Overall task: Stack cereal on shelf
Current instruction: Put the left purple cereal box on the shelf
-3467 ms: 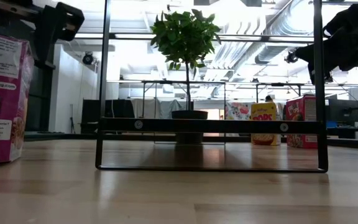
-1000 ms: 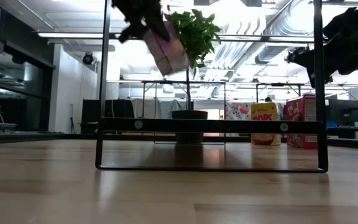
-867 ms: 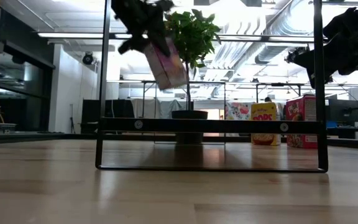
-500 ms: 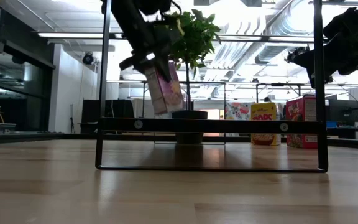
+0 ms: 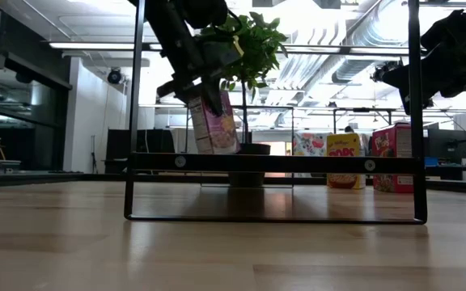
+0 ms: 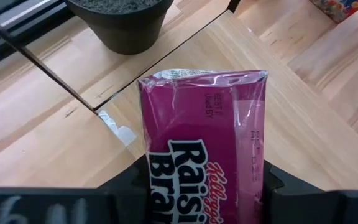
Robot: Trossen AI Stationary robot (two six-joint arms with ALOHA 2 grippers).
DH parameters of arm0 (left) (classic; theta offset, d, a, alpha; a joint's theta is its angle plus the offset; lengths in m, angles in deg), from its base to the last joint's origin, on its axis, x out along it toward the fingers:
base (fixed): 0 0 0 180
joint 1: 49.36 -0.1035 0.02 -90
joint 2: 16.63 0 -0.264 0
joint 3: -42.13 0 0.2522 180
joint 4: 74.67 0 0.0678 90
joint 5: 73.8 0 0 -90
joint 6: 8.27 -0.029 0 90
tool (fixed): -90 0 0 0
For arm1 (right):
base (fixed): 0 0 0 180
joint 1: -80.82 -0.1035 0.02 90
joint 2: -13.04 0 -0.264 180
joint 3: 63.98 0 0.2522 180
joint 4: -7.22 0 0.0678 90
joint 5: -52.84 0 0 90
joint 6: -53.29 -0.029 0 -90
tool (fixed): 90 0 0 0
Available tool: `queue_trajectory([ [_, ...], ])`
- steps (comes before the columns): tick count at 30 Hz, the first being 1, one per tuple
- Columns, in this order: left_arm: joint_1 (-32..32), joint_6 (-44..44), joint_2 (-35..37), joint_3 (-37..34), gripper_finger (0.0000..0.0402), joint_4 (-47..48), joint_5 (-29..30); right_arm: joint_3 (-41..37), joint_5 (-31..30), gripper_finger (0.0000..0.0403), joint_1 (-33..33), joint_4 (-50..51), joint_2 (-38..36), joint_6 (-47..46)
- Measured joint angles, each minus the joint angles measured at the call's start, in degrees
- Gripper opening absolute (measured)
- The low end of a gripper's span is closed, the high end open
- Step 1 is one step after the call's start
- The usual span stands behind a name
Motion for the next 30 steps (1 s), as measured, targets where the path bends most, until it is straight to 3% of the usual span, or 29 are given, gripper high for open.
queue_trajectory([
  [11, -0.55, -1.22, 0.0, 0.0, 0.0131, -3.05, 4.15, 0.0, 0.0, 0.0, -0.01, 0.0, 0.0, 0.0],
  [30, -1.16, -2.76, 0.0, 0.0, 0.0203, -3.56, 4.61, 0.0, 0.0, 0.0, 0.0, 0.0, 0.0, 0.0],
])
